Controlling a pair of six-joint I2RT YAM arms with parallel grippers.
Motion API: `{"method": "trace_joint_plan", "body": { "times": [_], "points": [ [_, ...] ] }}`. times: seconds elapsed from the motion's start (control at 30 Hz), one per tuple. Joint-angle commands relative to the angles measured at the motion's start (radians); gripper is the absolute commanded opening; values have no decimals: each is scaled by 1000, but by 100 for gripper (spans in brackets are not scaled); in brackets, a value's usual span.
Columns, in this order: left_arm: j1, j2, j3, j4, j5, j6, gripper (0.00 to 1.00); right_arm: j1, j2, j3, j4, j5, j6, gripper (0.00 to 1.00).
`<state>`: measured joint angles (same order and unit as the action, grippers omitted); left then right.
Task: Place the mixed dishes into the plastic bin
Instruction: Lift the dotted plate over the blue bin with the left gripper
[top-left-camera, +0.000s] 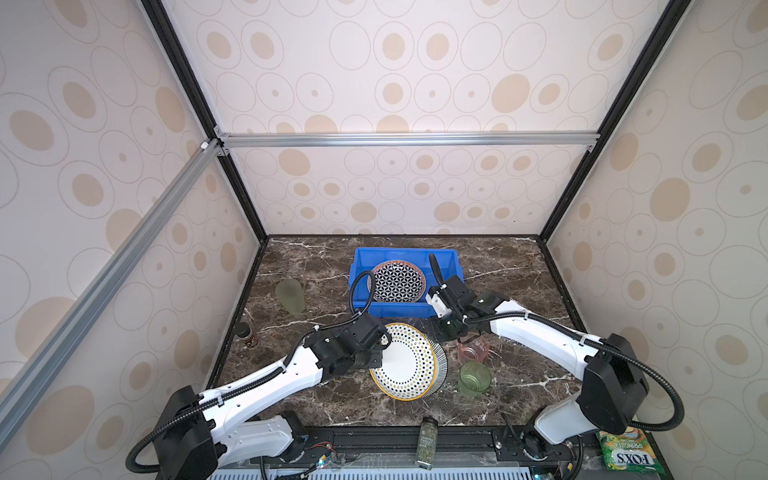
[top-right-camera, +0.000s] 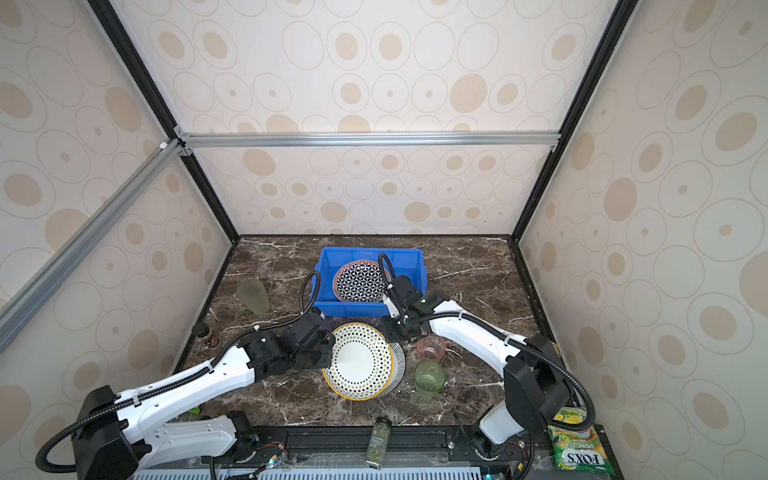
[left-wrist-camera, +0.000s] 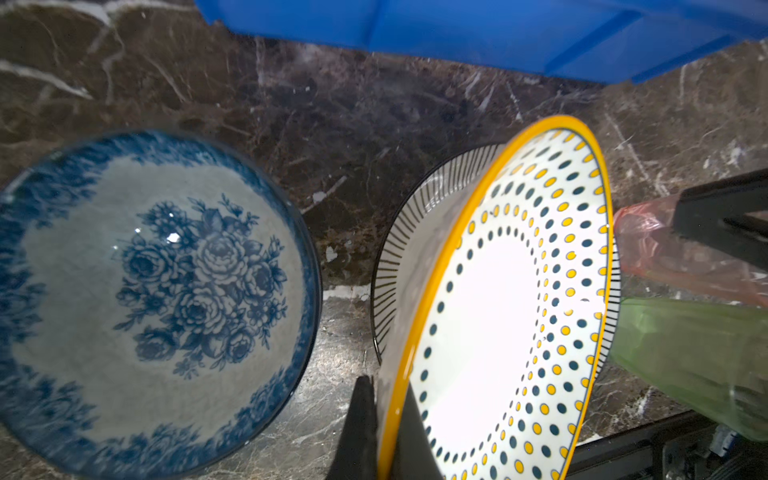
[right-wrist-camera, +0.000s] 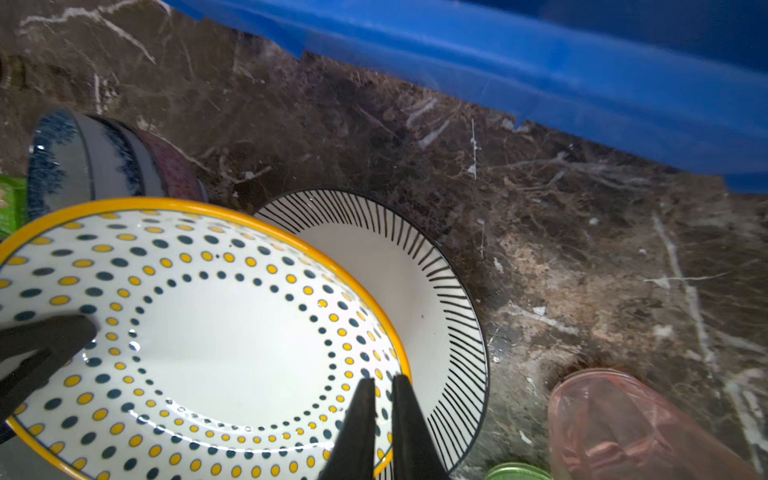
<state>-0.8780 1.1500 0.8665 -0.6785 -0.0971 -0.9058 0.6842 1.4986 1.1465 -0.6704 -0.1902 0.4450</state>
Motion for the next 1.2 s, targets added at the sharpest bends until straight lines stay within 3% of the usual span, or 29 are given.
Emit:
{"method": "trace_joint_plan", "body": {
  "times": [0.0,0.23,0.5,0.77,1.17],
  "points": [
    [-6,-17,120,8,-53,51,0,0,-40,42,-51,15,1,14],
    [40,63,291,-52,-112,200,0,1,-94,90,-89,52,-9,17],
    [180,204,465,-46,-98,359,0,0,-168,161,-165,165,-34,20],
    [308,341,588,113,18,411,0,-8,-200,218,-208,253,-86,25],
    [466,631,831,202,182,422,0,-98,-120,248,-191,182,-111,24]
  ]
}}
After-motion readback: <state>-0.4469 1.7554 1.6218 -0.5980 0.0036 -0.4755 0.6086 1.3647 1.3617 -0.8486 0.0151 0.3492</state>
